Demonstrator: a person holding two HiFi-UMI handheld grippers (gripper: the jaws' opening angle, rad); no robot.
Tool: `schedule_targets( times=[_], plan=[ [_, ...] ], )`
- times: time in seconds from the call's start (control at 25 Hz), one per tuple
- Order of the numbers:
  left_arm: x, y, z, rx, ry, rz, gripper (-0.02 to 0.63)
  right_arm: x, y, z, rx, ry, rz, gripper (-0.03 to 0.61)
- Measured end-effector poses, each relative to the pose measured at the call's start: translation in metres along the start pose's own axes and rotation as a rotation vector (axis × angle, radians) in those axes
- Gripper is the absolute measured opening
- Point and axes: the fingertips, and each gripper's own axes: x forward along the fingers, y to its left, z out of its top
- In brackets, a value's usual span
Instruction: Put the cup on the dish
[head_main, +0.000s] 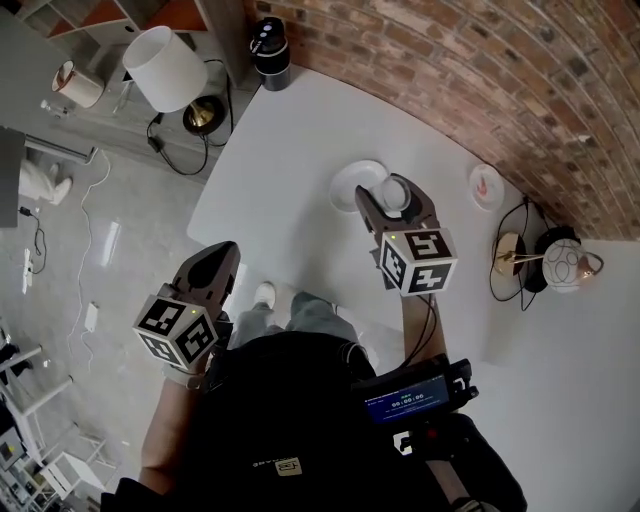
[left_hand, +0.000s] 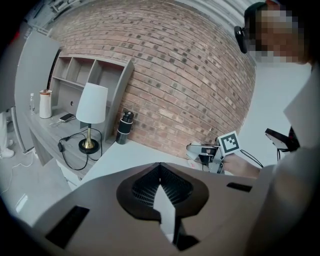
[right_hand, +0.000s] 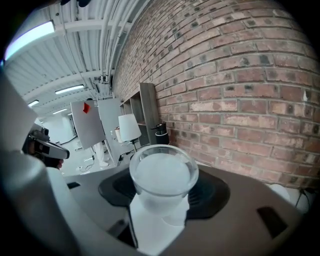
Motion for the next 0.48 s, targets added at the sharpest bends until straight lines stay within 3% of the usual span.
schedule_targets(
  times=[0.48],
  plan=[
    [0.007, -0.006, -0.002, -0.008, -0.009, 0.088, 0.005, 0.045, -0.026, -0.024, -0.067, 0.039, 0.035, 0.272]
  ],
)
